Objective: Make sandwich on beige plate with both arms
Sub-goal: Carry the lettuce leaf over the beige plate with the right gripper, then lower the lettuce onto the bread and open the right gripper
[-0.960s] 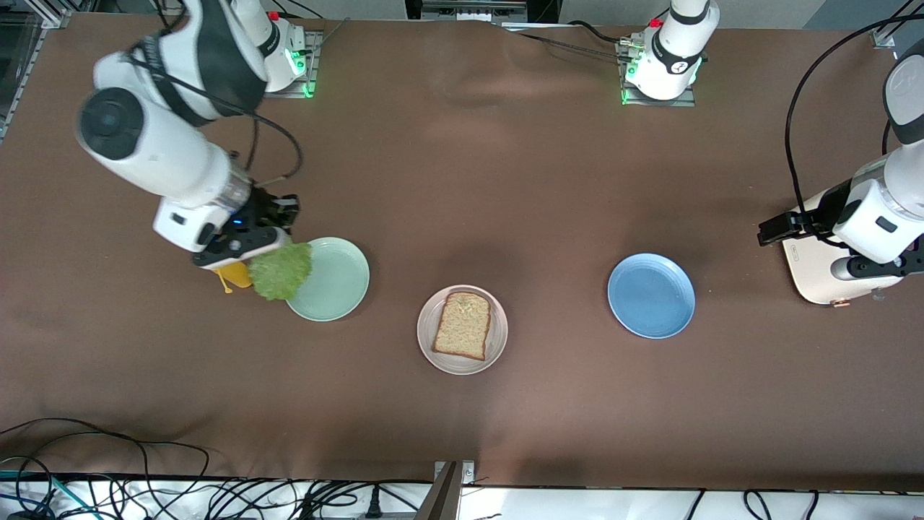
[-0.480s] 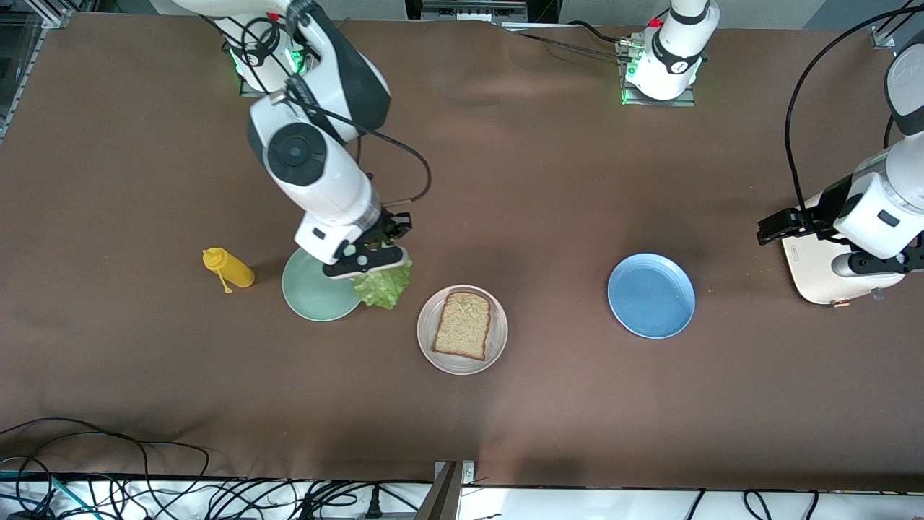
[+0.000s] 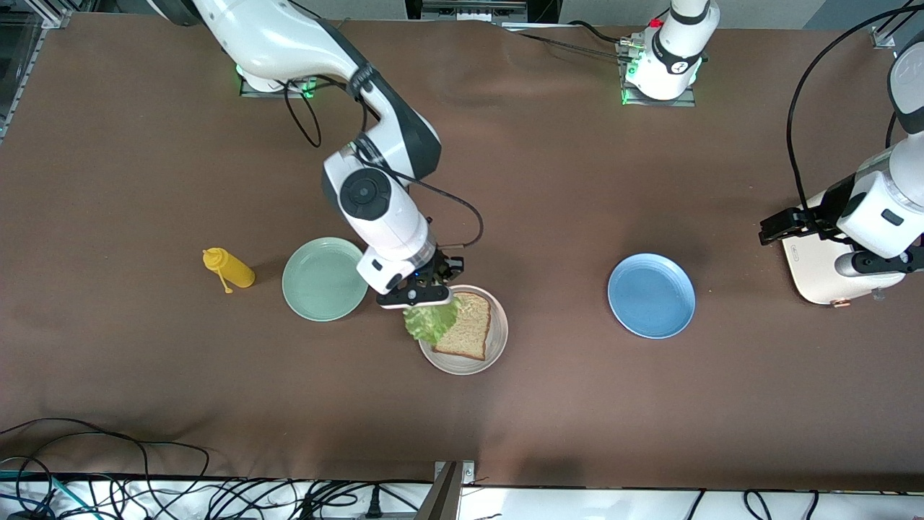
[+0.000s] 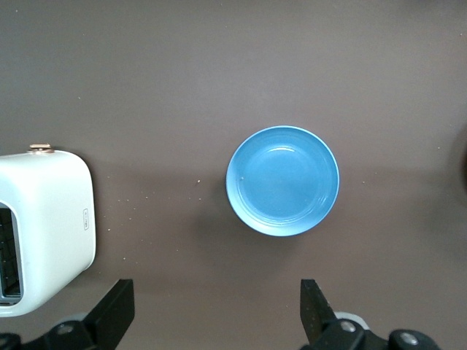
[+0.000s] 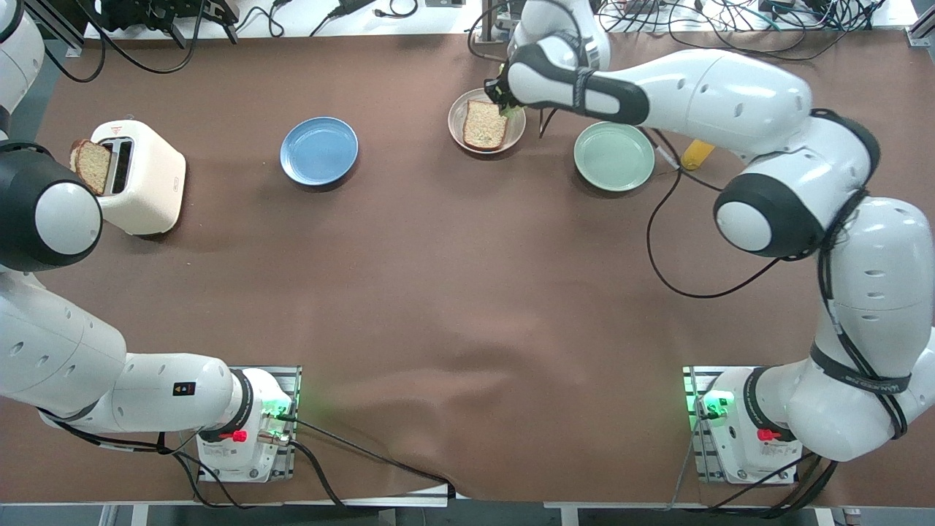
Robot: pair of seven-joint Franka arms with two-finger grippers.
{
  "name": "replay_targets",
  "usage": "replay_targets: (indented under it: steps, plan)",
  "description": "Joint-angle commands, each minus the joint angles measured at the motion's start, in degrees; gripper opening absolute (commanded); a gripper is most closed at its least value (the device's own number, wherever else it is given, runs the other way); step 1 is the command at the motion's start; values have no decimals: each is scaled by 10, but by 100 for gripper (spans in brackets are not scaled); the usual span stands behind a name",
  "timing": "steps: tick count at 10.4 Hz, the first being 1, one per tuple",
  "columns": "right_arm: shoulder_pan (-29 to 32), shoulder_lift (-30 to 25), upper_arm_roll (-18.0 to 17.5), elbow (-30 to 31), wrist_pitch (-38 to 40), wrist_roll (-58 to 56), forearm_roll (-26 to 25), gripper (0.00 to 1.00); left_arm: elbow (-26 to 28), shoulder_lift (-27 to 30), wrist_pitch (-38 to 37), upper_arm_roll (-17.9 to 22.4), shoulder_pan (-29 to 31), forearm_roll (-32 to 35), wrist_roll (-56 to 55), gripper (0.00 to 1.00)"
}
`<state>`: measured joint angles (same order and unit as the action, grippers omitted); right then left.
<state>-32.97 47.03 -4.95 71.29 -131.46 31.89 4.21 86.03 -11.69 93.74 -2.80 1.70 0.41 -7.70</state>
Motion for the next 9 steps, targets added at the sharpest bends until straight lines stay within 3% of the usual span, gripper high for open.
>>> replay_targets:
  steps: [1, 9]
  plan:
    - [-27, 55, 27, -39, -60, 22, -5, 0, -8, 2, -11, -1, -1, 14, 3, 100]
    - [-63, 114, 30, -41, -164, 91, -18, 0, -9, 2, -11, -1, -1, 13, 4, 100]
